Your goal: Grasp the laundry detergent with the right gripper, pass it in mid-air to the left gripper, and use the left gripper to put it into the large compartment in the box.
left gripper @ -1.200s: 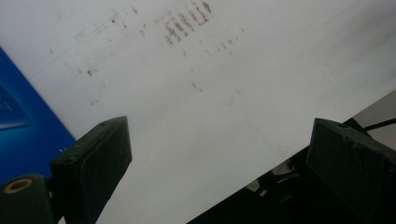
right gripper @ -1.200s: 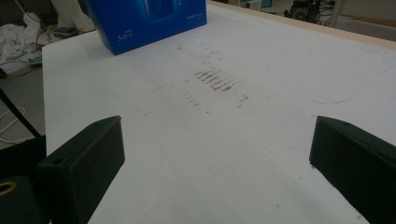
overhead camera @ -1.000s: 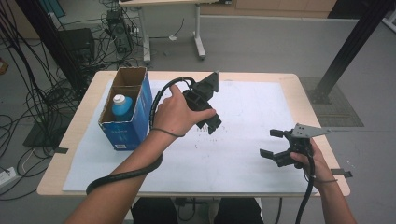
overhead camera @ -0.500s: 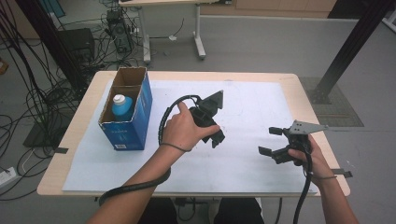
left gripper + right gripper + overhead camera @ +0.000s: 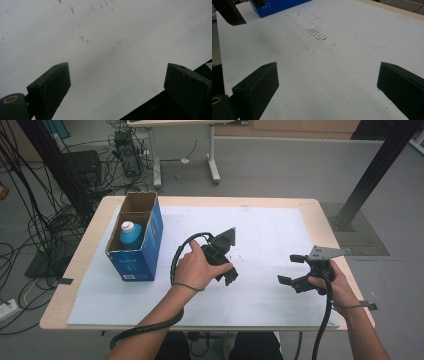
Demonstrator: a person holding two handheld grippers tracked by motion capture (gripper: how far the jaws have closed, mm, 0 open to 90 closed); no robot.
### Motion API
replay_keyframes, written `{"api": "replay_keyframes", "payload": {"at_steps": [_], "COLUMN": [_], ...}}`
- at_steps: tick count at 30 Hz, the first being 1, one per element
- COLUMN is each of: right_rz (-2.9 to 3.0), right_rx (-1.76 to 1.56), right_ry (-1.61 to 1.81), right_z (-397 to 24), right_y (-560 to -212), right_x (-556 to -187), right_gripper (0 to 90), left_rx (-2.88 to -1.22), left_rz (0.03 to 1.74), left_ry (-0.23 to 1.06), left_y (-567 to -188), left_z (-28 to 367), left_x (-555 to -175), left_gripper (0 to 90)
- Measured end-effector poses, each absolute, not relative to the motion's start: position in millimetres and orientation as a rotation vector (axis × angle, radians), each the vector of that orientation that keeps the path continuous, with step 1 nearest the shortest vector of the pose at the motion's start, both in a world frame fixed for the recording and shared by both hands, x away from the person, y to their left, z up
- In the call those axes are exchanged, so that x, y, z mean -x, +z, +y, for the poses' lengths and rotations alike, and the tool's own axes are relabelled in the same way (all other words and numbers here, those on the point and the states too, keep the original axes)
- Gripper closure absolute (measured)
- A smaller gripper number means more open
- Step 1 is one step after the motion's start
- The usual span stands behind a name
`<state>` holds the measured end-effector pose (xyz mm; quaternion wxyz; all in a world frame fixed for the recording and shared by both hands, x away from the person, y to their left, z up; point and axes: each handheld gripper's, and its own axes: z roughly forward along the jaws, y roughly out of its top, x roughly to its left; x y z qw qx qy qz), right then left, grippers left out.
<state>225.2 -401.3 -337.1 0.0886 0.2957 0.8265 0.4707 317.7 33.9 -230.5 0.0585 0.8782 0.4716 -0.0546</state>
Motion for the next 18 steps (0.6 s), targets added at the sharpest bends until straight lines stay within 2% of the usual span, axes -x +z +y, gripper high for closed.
{"api": "replay_keyframes", "payload": {"at_steps": [18], "right_rz": [2.457], "right_rx": [-0.868], "right_ry": [1.408], "right_z": [-399.8], "right_y": [-334.9], "right_x": [-224.7], "right_gripper": [3.7], "left_rx": [-2.636], "left_rz": [1.436], "left_ry": [-0.178], "left_y": [-230.6], "left_z": [42.0], "left_x": [-314.4], "left_gripper": [7.0]}}
